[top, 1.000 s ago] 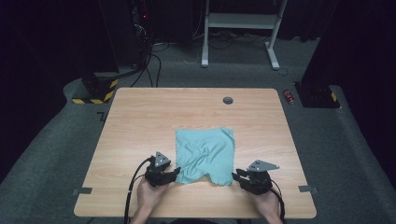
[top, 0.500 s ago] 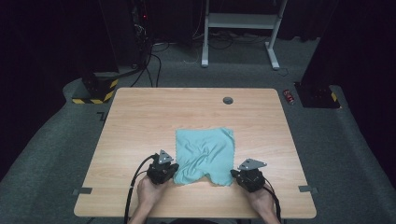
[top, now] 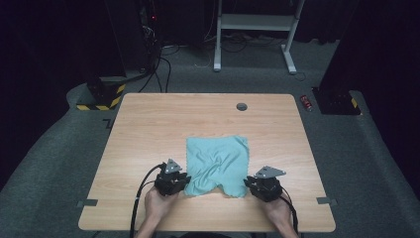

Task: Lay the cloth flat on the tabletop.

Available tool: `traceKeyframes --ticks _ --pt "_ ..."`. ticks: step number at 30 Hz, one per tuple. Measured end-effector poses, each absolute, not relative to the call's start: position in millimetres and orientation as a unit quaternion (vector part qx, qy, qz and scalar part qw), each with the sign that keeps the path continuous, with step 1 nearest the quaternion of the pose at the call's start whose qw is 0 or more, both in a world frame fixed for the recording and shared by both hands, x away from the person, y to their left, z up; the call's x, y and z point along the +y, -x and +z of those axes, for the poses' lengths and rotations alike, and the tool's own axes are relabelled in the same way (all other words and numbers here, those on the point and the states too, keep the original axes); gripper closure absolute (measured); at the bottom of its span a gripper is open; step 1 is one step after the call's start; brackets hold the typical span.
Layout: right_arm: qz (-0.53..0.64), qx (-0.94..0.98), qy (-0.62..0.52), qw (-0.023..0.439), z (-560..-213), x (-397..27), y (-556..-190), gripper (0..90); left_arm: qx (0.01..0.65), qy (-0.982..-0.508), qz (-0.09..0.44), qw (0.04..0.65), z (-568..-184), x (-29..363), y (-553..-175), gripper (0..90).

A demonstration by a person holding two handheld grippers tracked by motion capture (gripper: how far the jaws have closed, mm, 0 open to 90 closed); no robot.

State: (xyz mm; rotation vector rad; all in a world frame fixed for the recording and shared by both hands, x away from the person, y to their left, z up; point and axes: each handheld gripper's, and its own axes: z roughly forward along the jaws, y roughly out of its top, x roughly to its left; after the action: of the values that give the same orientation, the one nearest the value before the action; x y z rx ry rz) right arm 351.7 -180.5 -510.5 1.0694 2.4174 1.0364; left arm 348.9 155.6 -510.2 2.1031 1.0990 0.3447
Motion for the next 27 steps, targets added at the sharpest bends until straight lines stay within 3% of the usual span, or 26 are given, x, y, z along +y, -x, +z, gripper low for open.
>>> traceKeyframes --ticks 5,7,9,10,22,27 --pt "0.345 0.851 -0.364 0.156 -517 -174 -352 75.1 0.427 -0.822 0.14 0.35 -515 154 -345 66.6" --pt "0.345 0.851 -0.36 0.163 -517 -175 -351 80.2 0.435 -0.818 0.136 0.351 -515 155 -345 66.0" --pt "0.339 0.854 -0.353 0.175 -517 -175 -351 89.5 0.447 -0.813 0.144 0.343 -514 155 -348 58.1" --pt "0.335 0.857 -0.346 0.182 -517 -175 -350 89.8 0.45 -0.812 0.144 0.344 -514 155 -349 55.9" --pt "0.337 0.847 -0.365 0.191 -509 -196 -354 90.0 0.468 -0.801 0.15 0.344 -515 156 -364 55.1" --pt "0.368 0.841 -0.363 0.163 -511 -192 -350 76.3 0.468 -0.798 0.161 0.345 -516 157 -366 55.7"
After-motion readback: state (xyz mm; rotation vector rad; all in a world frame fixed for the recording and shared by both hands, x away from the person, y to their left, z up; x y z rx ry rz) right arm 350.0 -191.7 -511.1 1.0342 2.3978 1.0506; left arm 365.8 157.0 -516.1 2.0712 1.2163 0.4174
